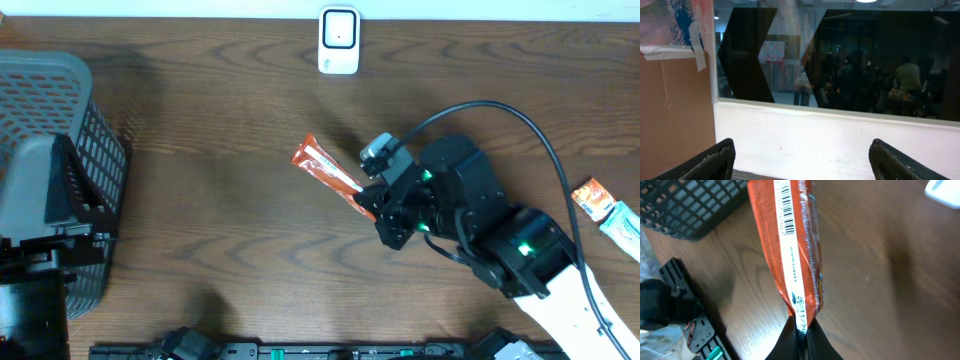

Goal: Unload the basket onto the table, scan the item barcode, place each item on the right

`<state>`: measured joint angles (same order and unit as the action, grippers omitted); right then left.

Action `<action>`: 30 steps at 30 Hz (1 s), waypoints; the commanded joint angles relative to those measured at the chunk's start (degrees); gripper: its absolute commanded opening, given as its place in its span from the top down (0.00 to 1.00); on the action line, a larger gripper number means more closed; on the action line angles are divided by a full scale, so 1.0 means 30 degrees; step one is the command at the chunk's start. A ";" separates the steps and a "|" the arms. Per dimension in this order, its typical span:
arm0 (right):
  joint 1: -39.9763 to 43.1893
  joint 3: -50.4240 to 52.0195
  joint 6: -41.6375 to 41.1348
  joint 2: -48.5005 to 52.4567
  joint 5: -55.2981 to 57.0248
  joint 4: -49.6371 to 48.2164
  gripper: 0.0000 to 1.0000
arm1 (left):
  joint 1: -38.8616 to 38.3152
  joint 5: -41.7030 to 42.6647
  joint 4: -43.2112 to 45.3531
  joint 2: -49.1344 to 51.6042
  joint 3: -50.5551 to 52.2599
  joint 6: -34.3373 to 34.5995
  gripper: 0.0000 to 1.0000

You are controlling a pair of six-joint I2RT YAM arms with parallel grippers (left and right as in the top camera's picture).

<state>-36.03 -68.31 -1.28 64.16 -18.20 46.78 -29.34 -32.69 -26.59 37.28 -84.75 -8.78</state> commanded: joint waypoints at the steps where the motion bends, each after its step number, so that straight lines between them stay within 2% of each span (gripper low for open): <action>1: -0.0138 -0.0168 0.0831 -0.0444 0.0401 -0.0240 0.99 | 0.0066 0.0102 0.0044 -0.0117 0.0058 0.0175 0.14; 10: -0.0131 -0.0160 0.1180 -0.0386 0.0991 -0.1384 0.99 | 0.0066 0.0102 0.0044 -0.0117 0.0058 0.0175 0.14; 17: -0.0124 -0.0160 0.1173 0.0699 0.5778 -0.3351 0.99 | 0.0066 0.0102 0.0044 -0.0117 0.0058 0.0175 0.14; 25: 0.0765 -0.0168 0.1319 0.5355 1.1715 -0.8284 0.99 | 0.0066 0.0102 0.0044 -0.0117 0.0058 0.0175 0.14; 28: 0.1552 -0.0240 0.1843 0.7344 1.4404 -1.0652 0.99 | 0.0066 0.0095 0.0036 -0.0117 0.0058 0.0175 0.14; 30: 0.2229 -0.0437 0.3184 0.9267 1.6655 -1.2954 0.99 | 0.0066 0.0102 0.0029 -0.0117 0.0058 0.0175 0.14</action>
<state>-31.99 -68.31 3.42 86.48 17.96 13.06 -29.34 -32.71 -26.63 37.28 -84.77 -8.80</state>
